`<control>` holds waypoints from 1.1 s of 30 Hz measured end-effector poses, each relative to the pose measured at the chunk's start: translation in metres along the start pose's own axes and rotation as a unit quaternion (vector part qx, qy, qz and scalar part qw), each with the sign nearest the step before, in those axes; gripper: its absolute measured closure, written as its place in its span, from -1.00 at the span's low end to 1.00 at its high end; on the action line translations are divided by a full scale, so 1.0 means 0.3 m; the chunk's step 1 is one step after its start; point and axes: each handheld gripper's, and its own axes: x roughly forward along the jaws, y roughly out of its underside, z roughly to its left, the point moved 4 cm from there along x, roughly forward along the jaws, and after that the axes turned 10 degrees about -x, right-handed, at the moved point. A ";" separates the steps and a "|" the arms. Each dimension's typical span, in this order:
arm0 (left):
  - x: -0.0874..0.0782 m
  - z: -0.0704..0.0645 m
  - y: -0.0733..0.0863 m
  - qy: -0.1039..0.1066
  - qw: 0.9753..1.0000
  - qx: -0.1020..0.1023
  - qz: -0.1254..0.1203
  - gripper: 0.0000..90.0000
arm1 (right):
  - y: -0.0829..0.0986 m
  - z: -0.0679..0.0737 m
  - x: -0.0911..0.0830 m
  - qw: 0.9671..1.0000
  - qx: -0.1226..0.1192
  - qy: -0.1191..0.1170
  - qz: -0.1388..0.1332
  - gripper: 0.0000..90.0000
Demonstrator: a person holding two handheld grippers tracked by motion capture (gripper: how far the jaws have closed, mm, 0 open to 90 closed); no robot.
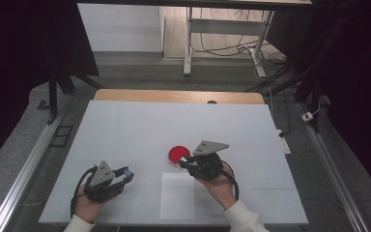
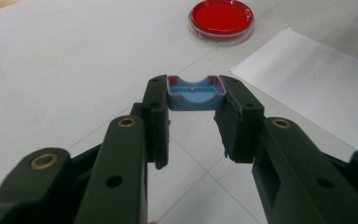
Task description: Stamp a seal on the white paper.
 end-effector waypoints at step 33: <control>0.003 -0.002 0.001 0.000 1.000 -0.001 0.001 0.45 | 0.050 0.117 0.011 0.998 -0.035 -0.046 0.041 0.67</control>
